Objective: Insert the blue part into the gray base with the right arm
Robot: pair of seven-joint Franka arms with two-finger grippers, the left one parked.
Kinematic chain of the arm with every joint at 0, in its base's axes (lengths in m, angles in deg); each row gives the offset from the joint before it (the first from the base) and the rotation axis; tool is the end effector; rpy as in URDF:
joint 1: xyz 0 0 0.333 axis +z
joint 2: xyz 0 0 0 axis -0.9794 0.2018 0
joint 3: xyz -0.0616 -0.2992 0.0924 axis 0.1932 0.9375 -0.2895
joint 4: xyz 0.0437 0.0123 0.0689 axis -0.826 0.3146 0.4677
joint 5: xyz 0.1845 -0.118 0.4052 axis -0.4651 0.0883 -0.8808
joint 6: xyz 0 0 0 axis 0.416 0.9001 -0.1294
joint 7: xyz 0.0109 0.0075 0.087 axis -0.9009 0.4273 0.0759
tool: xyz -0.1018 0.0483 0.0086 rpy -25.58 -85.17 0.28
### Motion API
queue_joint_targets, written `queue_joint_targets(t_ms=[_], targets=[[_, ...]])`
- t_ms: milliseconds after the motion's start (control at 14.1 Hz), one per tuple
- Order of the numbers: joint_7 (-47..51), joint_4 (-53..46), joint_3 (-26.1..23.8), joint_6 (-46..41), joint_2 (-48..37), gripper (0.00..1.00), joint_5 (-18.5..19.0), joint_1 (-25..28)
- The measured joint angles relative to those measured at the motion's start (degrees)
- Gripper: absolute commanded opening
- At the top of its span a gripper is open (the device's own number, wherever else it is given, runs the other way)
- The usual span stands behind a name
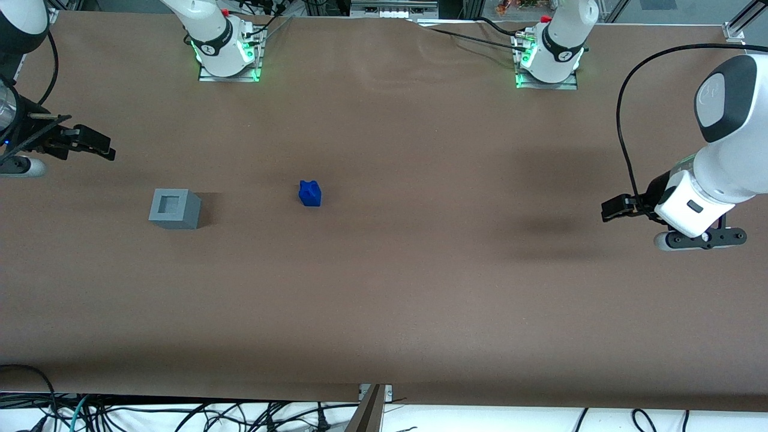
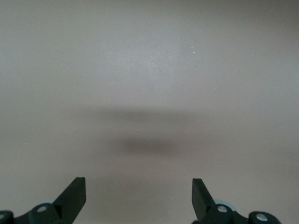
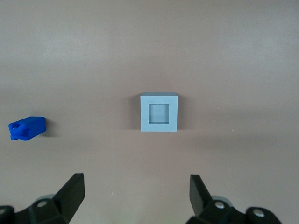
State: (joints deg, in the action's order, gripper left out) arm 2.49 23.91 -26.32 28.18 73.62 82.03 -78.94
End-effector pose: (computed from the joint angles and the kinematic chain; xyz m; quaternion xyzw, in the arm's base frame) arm 0.6229 -0.0364 0.5341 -0.9991 0.0067 0.0411 0.0109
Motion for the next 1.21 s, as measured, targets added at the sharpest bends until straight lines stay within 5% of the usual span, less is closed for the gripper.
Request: queue_joint_targets(t_ms=[781,1207], targets=[[0.4,0.0,-0.1,-0.1,0.1,0.99,0.0,0.0],[9.1,0.6,-6.9,0.2,1.1,0.99,0.0,0.1]])
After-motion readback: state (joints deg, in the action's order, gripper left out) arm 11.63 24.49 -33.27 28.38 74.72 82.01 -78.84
